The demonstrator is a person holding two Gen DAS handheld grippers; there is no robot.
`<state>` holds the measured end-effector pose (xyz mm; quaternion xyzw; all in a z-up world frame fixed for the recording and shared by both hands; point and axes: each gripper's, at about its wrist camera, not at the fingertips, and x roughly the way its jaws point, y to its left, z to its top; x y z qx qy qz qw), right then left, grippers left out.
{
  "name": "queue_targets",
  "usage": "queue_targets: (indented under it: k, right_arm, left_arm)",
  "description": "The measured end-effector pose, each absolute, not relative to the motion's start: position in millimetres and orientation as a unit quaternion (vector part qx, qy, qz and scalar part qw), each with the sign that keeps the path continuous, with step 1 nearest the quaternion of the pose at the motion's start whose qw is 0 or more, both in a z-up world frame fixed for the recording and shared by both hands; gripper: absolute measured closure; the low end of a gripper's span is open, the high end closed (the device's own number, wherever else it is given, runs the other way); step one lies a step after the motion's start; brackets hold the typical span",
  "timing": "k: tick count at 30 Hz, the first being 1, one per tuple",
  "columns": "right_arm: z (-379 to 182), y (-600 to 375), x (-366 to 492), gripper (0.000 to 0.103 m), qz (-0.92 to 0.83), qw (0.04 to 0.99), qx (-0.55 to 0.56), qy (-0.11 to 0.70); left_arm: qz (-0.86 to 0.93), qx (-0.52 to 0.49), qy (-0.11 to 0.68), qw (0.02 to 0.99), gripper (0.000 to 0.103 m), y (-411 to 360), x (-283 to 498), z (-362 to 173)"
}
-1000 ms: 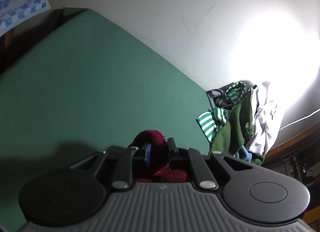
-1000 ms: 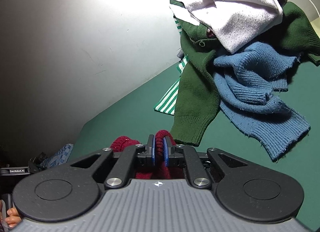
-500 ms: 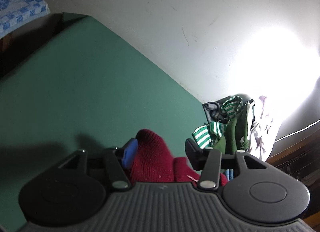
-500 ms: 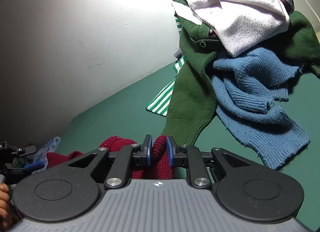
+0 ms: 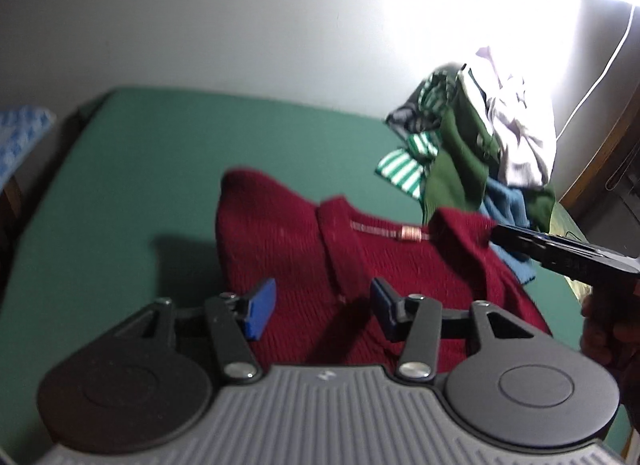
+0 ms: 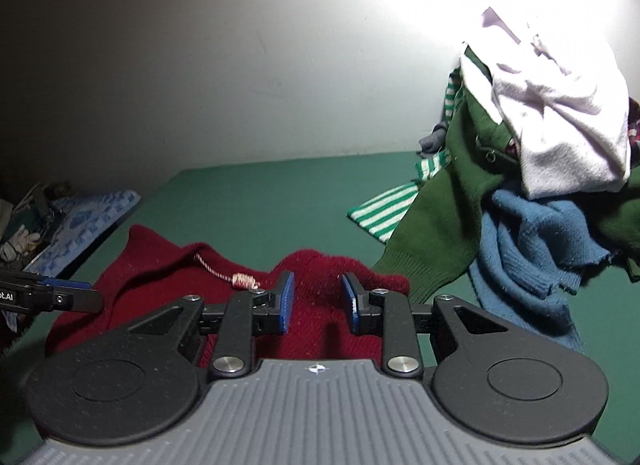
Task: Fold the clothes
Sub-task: 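Lower the cuff onto the sweater and open both grippers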
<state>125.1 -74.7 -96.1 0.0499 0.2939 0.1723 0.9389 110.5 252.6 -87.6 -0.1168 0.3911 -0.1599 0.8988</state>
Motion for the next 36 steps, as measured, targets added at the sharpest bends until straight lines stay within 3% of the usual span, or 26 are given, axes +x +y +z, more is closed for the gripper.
queue_targets:
  k: [2,4,7,13,16,18,20,23,29,31,32,33,34,36]
  right_arm:
    - [-104.1,-68.7,136.7,0.076,0.172,0.935,0.042,0.306]
    - [-112.1,-62.7,148.4,0.087,0.171,0.932,0.034,0.318]
    - [-123.5,-54.0,166.3,0.094,0.17,0.926,0.022,0.335]
    - [-129.6,-48.3,189.1,0.098,0.167,0.925,0.007,0.341]
    - [-116.1,-60.4,179.2,0.097,0.169,0.933,0.028,0.318]
    - [-106.6,-70.1,171.2,0.093,0.169,0.937,0.045,0.302]
    - [-94.7,-90.4,155.3,0.086,0.157,0.941,0.084,0.287]
    - [-94.3,-113.7,144.2,0.068,0.131,0.935,0.121,0.307]
    - [-117.9,-120.9,152.8,0.067,0.118,0.919,0.145,0.347]
    - [-124.4,-113.9,158.2,0.068,0.126,0.915,0.148,0.353]
    - [-125.2,-109.7,161.3,0.073,0.128,0.915,0.149,0.352]
    - [-125.1,-105.5,164.0,0.081,0.129,0.916,0.149,0.348]
    - [-122.4,-101.4,165.7,0.089,0.131,0.92,0.144,0.34]
    - [-116.6,-92.3,170.1,0.091,0.135,0.927,0.123,0.328]
  left_arm:
    - [-0.154,-0.126,0.398,0.895,0.052,253.2,111.5,-94.0]
    - [-0.148,-0.13,0.404,0.893,0.052,253.1,111.8,-98.3]
    - [-0.141,-0.141,0.411,0.89,0.051,253.1,109.2,-104.6]
    - [-0.133,-0.124,0.408,0.895,0.051,246.8,103.4,-102.6]
    - [-0.13,-0.127,0.39,0.903,0.054,252.6,106.0,-86.9]
    - [-0.127,-0.128,0.366,0.913,0.048,258.7,108.7,-72.8]
    - [-0.12,-0.133,0.349,0.92,0.041,265.8,116.7,-66.4]
    - [-0.108,-0.152,0.352,0.917,0.037,277.6,137.6,-75.1]
    - [-0.092,-0.212,0.399,0.887,0.037,296.2,182.2,-109.9]
    - [-0.097,-0.208,0.401,0.887,0.043,291.6,185.3,-111.1]
    - [-0.099,-0.206,0.402,0.887,0.053,289.3,186.8,-111.7]
    - [-0.102,-0.204,0.402,0.887,0.075,287.0,188.3,-112.3]
    - [-0.104,-0.202,0.403,0.886,0.081,284.8,189.9,-112.9]
    - [-0.103,-0.191,0.389,0.895,0.093,283.8,182.0,-105.6]
